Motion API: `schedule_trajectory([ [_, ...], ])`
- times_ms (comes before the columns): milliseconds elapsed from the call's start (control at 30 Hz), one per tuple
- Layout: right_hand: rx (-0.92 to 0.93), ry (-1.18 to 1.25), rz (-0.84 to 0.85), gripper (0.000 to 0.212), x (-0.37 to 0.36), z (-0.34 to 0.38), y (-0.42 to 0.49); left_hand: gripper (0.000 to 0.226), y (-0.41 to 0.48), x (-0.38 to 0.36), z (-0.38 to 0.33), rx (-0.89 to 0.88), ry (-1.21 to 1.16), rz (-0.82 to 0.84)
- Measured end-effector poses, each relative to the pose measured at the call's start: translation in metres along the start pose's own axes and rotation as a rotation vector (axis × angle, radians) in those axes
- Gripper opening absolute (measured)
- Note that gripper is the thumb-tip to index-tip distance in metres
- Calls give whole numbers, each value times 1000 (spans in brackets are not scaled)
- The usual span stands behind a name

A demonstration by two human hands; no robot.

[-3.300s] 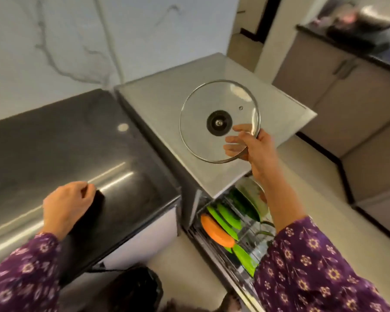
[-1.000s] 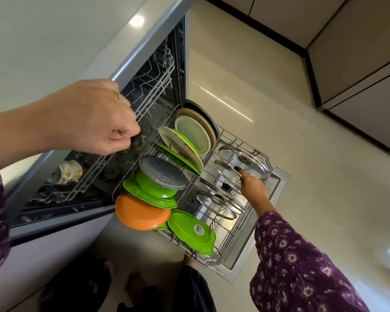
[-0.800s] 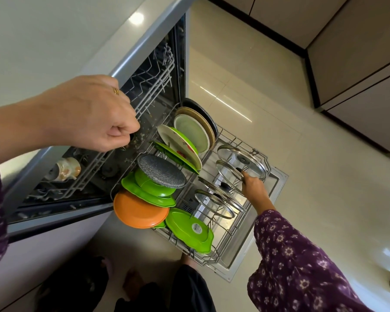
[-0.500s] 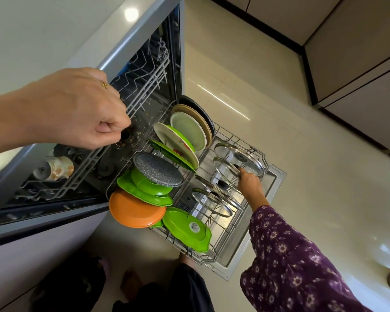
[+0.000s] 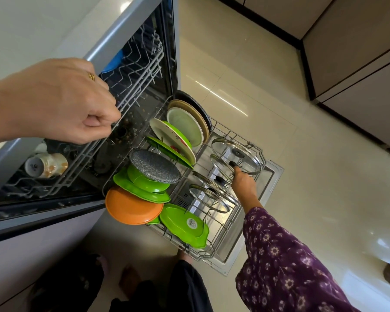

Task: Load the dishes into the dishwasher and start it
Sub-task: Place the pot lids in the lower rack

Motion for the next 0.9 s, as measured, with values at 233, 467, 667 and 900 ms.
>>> schedule_trajectory([
  [233, 21, 13, -3, 34, -3, -4, -7, 28, 5, 9, -5, 1, 20, 30],
  [467, 2, 34, -6, 35, -10, 3, -11, 26, 11, 25, -15, 15, 6, 49],
  [667, -7, 42, -50, 49, -13, -1, -21, 26, 12, 29, -18, 9, 19, 64],
  [900, -20, 74, -16, 44, -5, 1, -7, 27, 12, 30, -19, 12, 15, 72],
])
Point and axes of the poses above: each hand's wrist, its own y-axis towards the middle knuckle, its own x-axis out of the back of the hand, z = x × y, the point moved 2 cm from there along y, towards the middle knuckle, and after that the axes turned 11 degrees about -x, right-handed, at the moved point
